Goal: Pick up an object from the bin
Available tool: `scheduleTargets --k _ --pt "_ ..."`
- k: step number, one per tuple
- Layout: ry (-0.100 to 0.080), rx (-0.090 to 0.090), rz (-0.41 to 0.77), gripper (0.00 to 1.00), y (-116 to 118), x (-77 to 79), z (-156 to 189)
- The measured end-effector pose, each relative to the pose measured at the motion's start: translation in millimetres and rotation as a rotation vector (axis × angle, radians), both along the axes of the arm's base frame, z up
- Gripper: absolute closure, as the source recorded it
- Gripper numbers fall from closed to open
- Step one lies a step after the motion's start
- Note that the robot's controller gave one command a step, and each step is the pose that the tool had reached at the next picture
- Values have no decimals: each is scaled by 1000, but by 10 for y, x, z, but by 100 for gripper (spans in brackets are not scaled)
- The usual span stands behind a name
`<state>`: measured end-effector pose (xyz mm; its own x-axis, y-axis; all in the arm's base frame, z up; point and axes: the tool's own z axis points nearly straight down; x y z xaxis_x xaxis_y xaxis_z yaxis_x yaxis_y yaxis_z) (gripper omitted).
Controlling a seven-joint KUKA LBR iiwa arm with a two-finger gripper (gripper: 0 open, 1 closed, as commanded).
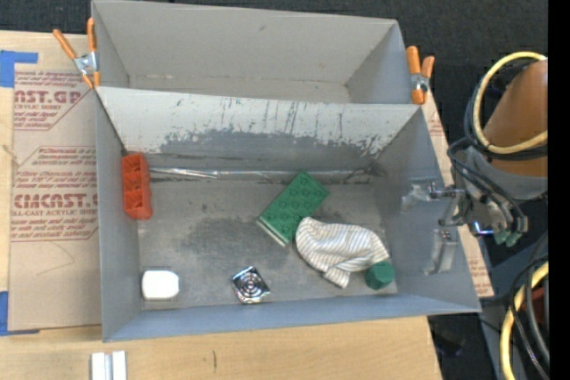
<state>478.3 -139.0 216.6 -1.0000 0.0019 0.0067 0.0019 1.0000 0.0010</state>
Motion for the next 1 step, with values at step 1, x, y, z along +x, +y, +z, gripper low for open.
scheduleTargets --k 1 --pt "-8 -2 2 0 8 18 44"
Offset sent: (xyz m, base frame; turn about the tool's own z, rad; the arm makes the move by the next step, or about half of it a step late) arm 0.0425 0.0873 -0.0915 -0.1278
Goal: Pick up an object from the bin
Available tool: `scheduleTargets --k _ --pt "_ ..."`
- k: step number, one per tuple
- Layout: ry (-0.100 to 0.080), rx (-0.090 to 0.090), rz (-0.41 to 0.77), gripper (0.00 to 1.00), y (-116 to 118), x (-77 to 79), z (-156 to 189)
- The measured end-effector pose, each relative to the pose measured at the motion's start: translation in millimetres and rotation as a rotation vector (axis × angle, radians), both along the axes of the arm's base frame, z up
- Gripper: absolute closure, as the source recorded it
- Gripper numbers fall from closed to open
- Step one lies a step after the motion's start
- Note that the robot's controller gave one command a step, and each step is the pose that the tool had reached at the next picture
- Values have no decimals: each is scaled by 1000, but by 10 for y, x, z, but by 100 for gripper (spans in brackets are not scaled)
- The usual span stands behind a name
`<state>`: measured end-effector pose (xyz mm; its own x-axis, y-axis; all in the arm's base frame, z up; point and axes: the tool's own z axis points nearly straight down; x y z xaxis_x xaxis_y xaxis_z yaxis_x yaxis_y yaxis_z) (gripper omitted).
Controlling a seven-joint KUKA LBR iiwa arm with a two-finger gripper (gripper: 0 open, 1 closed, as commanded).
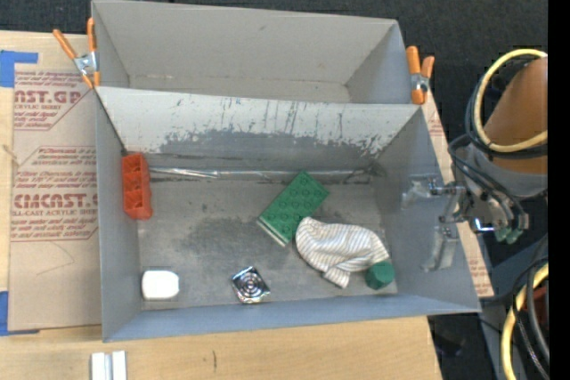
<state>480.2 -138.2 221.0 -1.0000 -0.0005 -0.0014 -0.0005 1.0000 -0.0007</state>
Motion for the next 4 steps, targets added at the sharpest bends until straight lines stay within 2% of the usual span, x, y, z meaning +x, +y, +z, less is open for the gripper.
scheduleTargets --k 1,2,3,4 --pt "-1 0 76 0 531 269 -587" --pt "1 1 26 0 967 141 -961" --pt "-1 0 7 100 1027 232 -1314" --pt "-1 0 7 100 1026 232 -1314"
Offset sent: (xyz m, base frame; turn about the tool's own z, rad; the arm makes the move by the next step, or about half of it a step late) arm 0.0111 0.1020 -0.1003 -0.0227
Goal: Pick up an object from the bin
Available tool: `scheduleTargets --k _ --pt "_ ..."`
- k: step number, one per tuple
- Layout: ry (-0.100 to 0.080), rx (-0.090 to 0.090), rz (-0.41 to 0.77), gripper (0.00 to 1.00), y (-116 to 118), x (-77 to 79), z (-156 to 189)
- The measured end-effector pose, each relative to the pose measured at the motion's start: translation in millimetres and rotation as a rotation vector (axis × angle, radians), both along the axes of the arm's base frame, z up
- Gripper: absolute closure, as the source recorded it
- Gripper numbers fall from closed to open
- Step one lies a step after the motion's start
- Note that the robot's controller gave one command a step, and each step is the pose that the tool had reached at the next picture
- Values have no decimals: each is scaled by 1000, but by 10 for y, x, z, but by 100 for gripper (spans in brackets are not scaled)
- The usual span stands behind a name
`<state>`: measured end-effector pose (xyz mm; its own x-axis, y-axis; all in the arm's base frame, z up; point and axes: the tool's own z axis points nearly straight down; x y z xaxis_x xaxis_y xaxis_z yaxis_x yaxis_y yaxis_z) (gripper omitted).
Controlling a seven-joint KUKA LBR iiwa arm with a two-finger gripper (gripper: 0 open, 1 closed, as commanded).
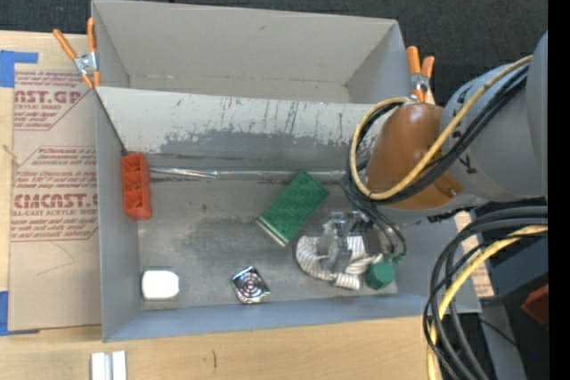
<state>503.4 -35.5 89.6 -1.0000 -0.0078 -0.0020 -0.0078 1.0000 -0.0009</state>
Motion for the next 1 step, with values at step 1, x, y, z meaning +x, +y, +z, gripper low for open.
scheduleTargets --k 1 --pt "-1 0 -9 100 5 9 -107"
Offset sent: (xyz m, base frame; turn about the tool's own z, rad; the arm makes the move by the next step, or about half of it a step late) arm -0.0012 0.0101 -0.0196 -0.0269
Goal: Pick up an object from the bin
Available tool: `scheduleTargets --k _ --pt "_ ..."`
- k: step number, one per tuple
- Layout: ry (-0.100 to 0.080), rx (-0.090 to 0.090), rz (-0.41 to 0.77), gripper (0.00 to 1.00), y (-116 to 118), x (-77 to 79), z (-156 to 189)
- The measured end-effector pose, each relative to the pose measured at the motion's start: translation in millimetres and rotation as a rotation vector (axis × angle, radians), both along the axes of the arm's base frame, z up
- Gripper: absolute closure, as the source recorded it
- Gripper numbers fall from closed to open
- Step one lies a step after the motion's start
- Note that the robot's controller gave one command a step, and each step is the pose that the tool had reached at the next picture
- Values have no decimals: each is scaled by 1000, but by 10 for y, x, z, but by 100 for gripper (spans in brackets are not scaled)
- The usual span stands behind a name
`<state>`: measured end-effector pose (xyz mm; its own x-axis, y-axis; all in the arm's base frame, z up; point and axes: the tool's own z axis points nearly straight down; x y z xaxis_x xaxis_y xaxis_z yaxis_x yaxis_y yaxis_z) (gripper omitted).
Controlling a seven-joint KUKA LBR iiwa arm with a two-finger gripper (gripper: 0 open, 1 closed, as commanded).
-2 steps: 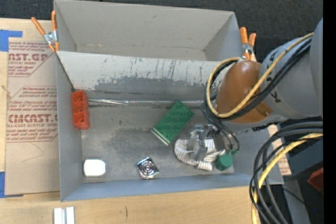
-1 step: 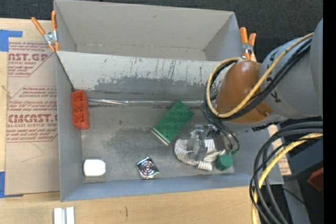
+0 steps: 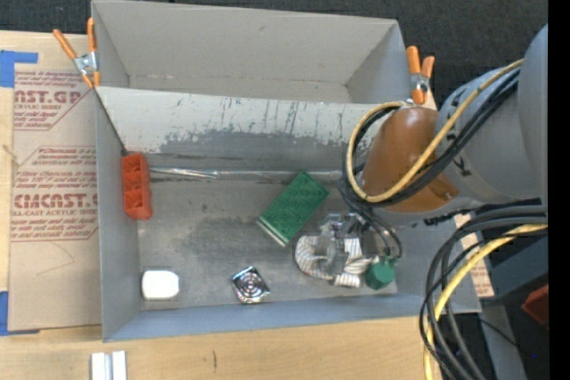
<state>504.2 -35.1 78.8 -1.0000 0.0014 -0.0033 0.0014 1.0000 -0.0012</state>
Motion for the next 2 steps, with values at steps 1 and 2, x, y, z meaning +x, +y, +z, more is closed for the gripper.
scheduleTargets --k 1,2 --pt "0 -2 23 100 56 -10 -64" --pt "0 0 39 100 30 0 -75"
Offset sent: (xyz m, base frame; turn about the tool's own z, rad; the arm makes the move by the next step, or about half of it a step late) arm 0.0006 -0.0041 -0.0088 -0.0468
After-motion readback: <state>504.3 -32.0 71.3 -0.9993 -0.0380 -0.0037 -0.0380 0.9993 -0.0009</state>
